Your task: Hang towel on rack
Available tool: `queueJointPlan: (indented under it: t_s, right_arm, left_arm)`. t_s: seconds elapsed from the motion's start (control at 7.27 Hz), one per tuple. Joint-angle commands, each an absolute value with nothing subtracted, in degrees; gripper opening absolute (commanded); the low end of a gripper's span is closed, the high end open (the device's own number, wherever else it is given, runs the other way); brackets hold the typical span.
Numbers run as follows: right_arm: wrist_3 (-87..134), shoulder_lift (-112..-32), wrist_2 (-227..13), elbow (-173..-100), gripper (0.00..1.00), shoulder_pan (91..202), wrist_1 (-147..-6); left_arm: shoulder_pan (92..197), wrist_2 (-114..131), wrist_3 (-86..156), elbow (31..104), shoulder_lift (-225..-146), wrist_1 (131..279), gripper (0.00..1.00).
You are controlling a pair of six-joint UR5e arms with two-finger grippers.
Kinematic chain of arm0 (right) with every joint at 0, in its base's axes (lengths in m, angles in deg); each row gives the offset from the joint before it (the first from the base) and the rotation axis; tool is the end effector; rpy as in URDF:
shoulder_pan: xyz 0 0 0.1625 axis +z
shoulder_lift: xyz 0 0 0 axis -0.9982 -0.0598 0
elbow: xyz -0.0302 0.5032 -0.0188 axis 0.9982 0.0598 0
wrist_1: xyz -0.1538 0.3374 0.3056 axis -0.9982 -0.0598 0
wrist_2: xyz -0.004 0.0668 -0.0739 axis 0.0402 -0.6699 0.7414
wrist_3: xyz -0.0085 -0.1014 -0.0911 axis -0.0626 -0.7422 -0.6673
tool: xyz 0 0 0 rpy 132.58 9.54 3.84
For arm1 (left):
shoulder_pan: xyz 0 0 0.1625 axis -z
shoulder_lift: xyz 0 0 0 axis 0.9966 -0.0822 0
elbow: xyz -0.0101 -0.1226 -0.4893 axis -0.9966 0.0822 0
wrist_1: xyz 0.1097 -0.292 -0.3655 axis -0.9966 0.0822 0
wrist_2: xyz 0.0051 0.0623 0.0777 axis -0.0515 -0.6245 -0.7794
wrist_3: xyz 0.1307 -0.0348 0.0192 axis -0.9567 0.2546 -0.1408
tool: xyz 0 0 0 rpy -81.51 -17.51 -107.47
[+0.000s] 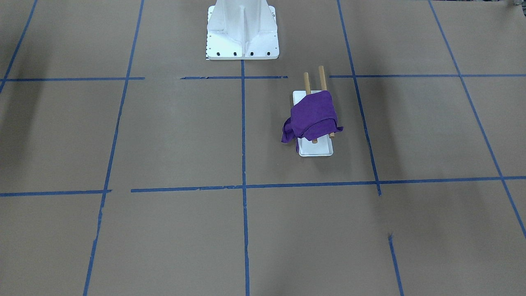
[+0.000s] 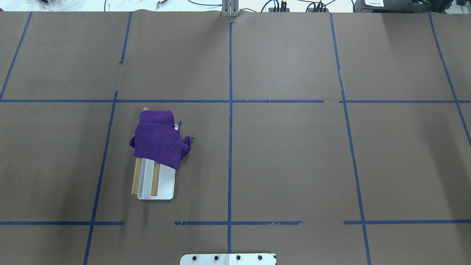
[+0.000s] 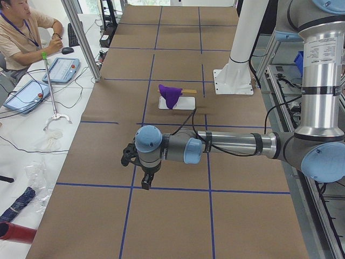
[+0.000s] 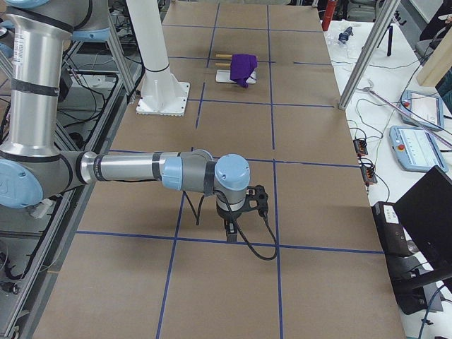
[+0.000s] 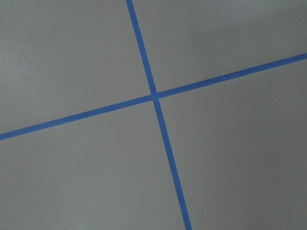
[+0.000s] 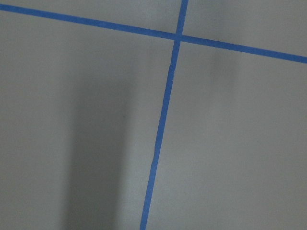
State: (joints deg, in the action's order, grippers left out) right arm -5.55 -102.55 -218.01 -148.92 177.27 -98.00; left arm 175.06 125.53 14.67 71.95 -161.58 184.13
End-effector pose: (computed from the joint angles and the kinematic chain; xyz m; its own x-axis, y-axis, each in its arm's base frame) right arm 0.0439 -0.4612 0.7235 0.7017 -0.1690 0.6921 0.1479 0.9848 0.0906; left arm -0.0289 -0.5330 0.7348 0.6585 0.1854 -0.7294 -0.0698 0.9801 0.1861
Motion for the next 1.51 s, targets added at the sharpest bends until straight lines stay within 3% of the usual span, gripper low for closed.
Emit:
queueJointPlan:
  t_s: [0.0,1.38]
  right_arm:
    - [-3.3,-102.5,-218.8,-149.0,1.00,175.9,-98.3]
    - [3.0,-100.0,-218.8,-150.1,1.00,169.5,-95.9]
  left_arm:
    - [174.9,126.3,18.8,71.0,-161.4,184.6,1.00]
    - [174.9,126.2,18.9,73.8,-161.0,188.0,1.00]
